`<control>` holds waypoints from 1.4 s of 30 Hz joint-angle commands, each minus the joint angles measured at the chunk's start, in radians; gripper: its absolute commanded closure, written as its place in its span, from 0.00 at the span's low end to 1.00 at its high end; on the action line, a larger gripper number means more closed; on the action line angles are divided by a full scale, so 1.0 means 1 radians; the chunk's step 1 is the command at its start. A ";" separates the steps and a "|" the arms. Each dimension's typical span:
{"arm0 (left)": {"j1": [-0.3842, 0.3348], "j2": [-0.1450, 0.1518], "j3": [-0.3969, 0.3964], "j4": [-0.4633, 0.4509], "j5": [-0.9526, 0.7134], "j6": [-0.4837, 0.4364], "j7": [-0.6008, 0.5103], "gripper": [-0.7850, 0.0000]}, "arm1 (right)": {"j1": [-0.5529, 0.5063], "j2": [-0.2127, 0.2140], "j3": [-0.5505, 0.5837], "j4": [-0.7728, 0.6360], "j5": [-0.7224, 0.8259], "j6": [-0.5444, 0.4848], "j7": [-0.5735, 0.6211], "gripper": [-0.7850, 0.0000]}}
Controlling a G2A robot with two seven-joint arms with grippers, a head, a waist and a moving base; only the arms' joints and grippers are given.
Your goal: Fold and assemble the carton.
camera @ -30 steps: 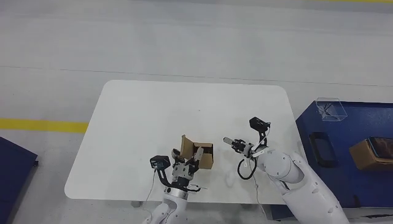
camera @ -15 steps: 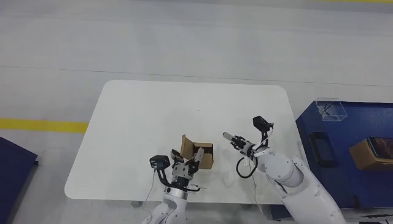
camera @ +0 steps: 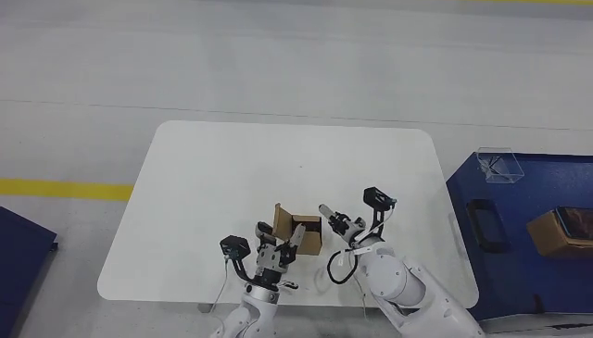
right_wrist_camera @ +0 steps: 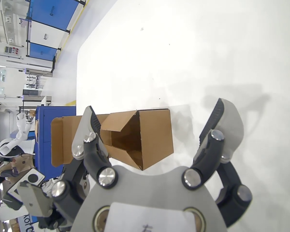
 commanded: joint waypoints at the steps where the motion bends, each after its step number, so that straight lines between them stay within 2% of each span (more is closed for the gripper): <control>1: -0.001 -0.002 0.003 0.000 -0.003 -0.019 -0.002 0.00 | 0.009 -0.008 -0.028 0.015 -0.028 0.006 -0.010 0.00; 16: 0.000 -0.014 0.012 -0.024 0.045 -0.036 -0.005 0.00 | 0.023 -0.048 -0.105 0.077 -0.154 0.028 -0.057 0.00; 26: 0.026 -0.015 0.026 -0.061 0.137 -0.057 0.003 0.00 | 0.025 -0.068 -0.124 0.108 -0.208 0.048 -0.023 0.00; 42: -0.028 -0.030 0.048 0.008 0.218 -0.028 -0.039 0.00 | 0.013 -0.086 -0.072 0.106 -0.201 0.025 0.039 0.00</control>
